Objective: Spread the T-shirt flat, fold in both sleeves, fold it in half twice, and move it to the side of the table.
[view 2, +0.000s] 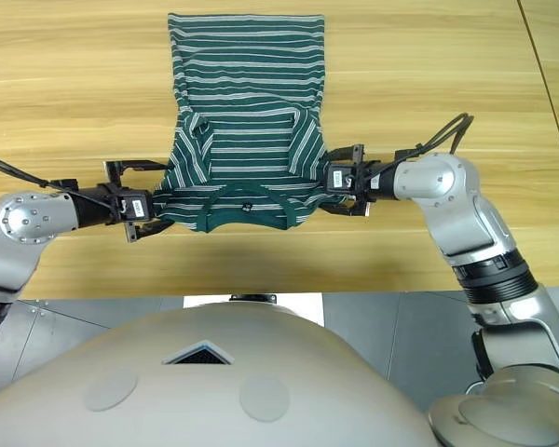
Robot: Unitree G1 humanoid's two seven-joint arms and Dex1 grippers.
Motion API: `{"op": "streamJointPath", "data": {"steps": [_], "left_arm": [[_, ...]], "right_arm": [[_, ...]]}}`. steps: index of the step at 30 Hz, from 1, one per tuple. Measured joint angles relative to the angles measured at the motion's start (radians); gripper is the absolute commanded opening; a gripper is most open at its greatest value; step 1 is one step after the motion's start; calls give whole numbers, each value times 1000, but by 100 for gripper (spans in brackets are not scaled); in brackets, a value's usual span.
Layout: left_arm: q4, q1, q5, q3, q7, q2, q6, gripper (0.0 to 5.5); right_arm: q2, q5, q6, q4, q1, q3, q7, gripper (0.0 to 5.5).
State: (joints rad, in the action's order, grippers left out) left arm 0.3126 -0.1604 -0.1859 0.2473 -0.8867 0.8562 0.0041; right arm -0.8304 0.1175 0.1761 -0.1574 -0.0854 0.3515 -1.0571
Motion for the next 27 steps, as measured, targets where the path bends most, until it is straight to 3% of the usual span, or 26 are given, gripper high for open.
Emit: {"op": "streamJointPath", "data": {"steps": [21,27], "left_arm": [[-167,109,102,46,-86,-28,25,103],[-59,44,138,44,-135,-6,39,1]], "right_arm": [[17,-28,21,65,-60,45,-49,13],[-63,-51,-84,20,-32,47,-165,8]]}}
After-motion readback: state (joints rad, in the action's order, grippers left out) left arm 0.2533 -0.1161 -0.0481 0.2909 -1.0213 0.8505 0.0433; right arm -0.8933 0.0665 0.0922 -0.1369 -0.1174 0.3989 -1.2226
